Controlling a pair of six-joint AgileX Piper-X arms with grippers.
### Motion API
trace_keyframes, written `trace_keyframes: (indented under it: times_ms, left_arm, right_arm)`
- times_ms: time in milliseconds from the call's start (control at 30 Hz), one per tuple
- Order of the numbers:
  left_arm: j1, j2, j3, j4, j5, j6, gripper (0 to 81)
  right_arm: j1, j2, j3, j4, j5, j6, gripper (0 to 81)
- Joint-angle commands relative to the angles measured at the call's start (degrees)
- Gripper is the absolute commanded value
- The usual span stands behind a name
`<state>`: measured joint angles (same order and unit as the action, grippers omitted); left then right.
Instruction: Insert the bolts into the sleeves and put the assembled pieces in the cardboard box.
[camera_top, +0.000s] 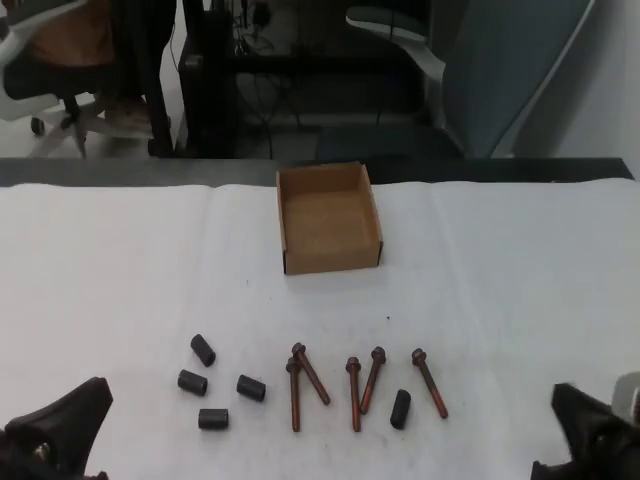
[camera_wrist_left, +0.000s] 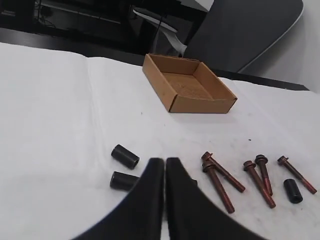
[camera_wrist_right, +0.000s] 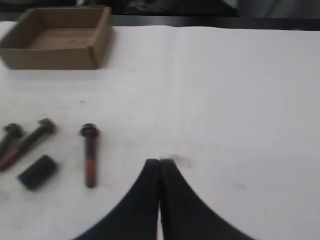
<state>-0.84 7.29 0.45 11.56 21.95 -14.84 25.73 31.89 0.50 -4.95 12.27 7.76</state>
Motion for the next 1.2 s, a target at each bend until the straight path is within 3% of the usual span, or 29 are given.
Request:
trace_keyframes:
  times_ms: [0, 400, 600, 700, 800, 933, 967, 1167]
  left_arm:
    - [0.10, 0.36, -0.45, -0.11, 0.43, -0.68, 1.8]
    - [-0.49, 0.36, -0.45, 2.68, 1.46, -0.68, 1.1]
    - [-4.03, 0.83, -0.45, 2.78, -1.57, -3.96, 24.8]
    - [-6.66, 2.89, -1.68, 2.77, -7.31, -4.90, 28.3]
    - [-9.59, 8.44, -4.98, 2.77, -11.47, -4.21, 28.3]
    - [-13.23, 21.13, -11.00, 2.77, -11.11, -2.73, 30.1]
    - [-14.02, 25.21, -12.93, 2.77, -11.11, -1.48, 32.9]
    - [-17.61, 51.50, -27.66, 10.12, -9.83, 9.87, 61.6]
  right_arm:
    - [0.07, -0.28, -0.50, -1.37, -10.06, 0.18, 0.0]
    - [0.18, -0.28, -0.50, 4.28, -16.23, 1.94, 0.0]
    - [2.46, 0.41, -5.91, 6.28, -15.83, 1.93, 0.0]
    - [3.48, 3.83, -12.15, 13.58, -13.07, -1.28, 0.1]
    - [3.51, 9.64, -17.89, 18.47, -11.05, -3.83, 12.5]
    - [3.38, 21.11, -24.82, 20.77, -7.99, -4.33, 51.7]
    - [3.38, 23.82, -26.55, 21.02, -7.55, -4.46, 55.6]
    - [3.26, 42.84, -38.38, 26.59, -6.47, -3.70, 53.6]
